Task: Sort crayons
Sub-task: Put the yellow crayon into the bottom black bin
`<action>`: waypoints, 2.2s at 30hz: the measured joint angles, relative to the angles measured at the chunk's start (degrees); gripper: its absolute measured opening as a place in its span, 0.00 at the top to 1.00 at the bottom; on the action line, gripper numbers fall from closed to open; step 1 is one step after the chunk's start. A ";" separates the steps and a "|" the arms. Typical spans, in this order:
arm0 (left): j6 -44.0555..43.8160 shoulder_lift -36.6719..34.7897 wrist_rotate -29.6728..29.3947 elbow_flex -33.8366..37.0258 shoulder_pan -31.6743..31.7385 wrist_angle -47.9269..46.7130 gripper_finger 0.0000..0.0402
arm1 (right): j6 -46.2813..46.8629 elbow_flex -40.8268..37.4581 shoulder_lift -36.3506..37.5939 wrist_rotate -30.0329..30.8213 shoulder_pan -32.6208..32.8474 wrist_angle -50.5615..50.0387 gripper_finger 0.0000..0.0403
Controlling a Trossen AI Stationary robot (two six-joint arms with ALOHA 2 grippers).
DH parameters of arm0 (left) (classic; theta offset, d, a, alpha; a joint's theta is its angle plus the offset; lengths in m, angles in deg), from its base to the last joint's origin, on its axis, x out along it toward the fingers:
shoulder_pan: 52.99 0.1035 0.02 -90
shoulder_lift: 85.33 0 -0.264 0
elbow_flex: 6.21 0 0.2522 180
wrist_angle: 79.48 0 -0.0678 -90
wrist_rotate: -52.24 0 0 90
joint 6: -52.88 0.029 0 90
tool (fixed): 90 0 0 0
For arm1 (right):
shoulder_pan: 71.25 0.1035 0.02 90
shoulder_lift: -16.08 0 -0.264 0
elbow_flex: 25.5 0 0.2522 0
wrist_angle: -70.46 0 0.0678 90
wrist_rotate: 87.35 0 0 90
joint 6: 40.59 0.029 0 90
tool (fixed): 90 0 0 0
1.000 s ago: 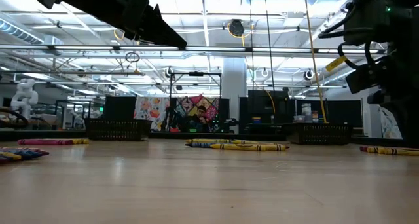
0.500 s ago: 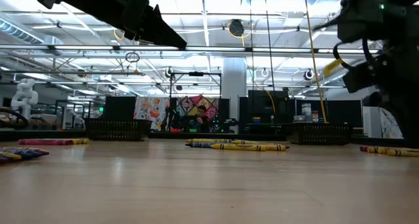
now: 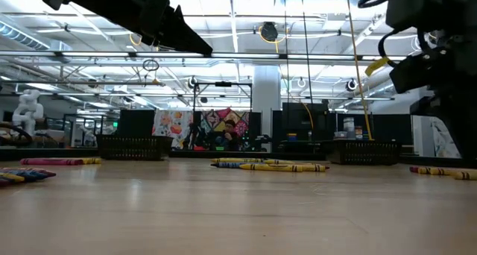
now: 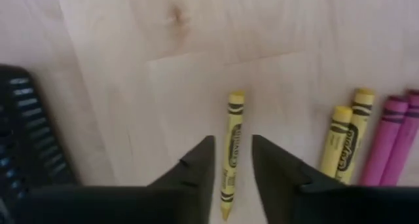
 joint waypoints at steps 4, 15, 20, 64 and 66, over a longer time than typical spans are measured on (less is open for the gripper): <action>0.00 0.00 0.00 0.00 -0.02 0.00 0.78 | -1.07 0.00 -1.80 2.28 1.83 1.27 0.62; 0.00 0.02 0.37 0.00 -0.11 -0.09 0.78 | 0.12 0.28 -9.82 6.91 3.15 0.22 0.88; 0.00 0.02 0.37 0.00 -0.13 -0.07 0.78 | -0.28 0.39 -9.08 7.07 3.19 0.13 0.98; 0.06 0.02 0.42 0.00 -2.84 -1.22 0.78 | 20.01 25.03 -21.87 -0.41 31.76 -3.09 0.99; 0.07 0.02 0.42 0.00 -2.84 -1.23 0.78 | 20.01 25.03 -21.36 0.26 31.76 -3.98 0.99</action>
